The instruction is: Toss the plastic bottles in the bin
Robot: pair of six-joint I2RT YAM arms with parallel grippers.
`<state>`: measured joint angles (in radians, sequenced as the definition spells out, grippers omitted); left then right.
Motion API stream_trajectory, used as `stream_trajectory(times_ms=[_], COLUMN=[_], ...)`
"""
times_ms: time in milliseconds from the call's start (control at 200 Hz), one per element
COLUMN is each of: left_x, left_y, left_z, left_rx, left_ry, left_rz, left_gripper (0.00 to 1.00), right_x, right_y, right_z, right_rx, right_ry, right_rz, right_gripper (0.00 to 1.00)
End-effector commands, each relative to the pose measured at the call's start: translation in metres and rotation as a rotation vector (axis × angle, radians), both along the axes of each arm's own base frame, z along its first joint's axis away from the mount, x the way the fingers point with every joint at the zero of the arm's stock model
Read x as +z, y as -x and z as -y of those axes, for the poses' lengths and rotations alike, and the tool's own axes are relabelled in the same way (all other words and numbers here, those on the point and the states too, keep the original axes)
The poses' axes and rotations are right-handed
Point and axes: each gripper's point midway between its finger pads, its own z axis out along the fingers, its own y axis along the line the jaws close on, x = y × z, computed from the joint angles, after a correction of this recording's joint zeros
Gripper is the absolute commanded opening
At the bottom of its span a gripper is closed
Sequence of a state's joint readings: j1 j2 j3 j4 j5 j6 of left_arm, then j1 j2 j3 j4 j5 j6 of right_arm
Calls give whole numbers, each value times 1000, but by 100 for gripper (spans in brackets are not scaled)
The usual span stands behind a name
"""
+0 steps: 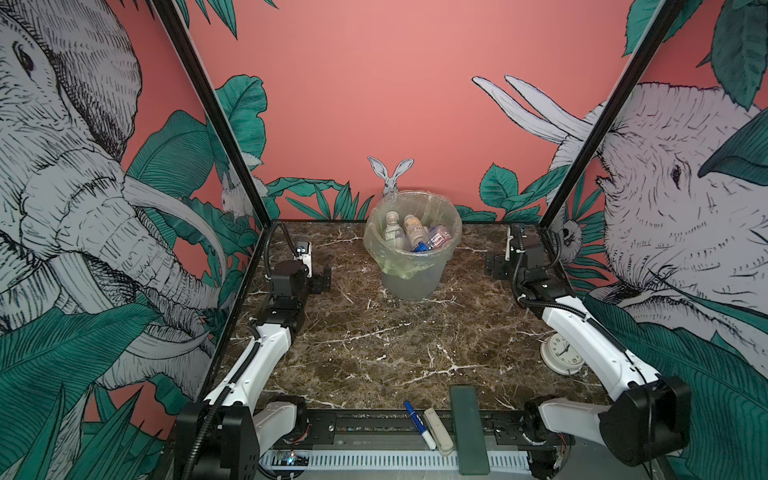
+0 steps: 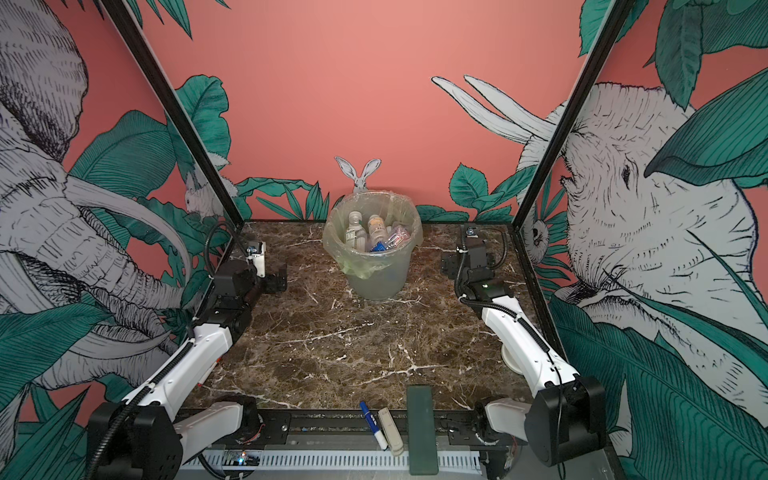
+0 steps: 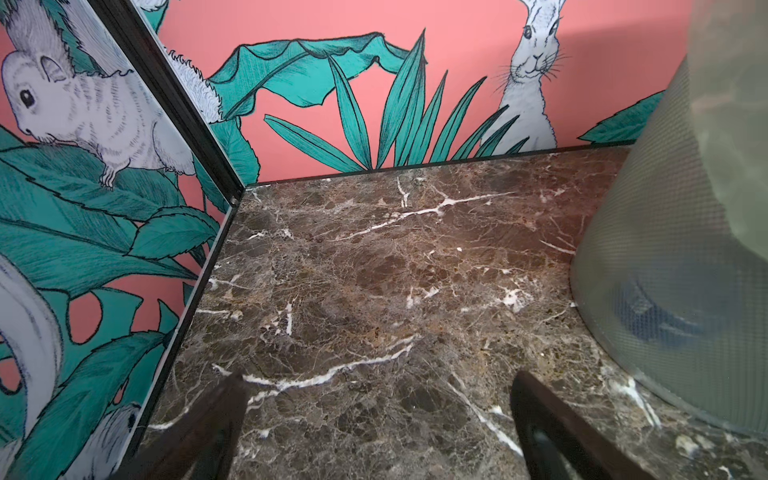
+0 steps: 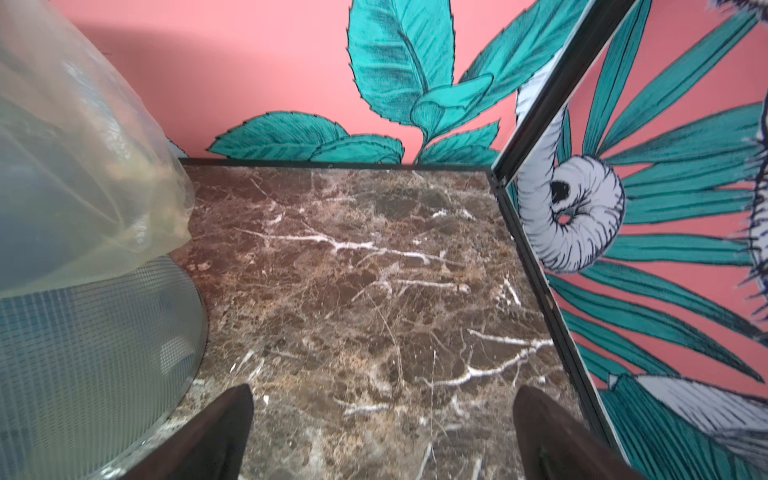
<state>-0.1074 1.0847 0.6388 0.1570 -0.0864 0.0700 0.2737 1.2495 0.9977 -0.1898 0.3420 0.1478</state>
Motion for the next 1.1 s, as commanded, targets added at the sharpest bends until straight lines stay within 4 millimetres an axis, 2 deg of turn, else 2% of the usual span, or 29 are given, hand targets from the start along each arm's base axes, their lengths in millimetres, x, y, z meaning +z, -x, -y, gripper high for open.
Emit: stream_trajectory(times_ms=[0,100,175,310,550,810,985,1095], left_x=[2,-11,-27,-53,-80,-107,-109,-113], left_y=[5,14,17,8,-8,-21,-27,-31], left_z=[-9,-19,-22,-25,-20,-16,-13,-12], left_rx=[34,91,101,108,68,24,-7,-10], left_ry=[-4,6,-21,-82,-57,-28,-27,-25], left_rz=[106,170,172,141,104,82,54,0], left_gripper=[100,100,100,100,100,100,100,100], right_x=[1,-12,-19,-26,-41,-68,-88,-87], right_y=[-4,-2,0,3,7,3,-1,-5], right_z=[-2,-11,-9,-5,2,13,23,28], right_rx=[29,84,83,84,87,65,54,51], right_ry=[6,-2,0,46,125,122,103,97], right_rz=[54,42,53,98,145,147,149,156], right_gripper=[99,99,99,99,99,100,100,100])
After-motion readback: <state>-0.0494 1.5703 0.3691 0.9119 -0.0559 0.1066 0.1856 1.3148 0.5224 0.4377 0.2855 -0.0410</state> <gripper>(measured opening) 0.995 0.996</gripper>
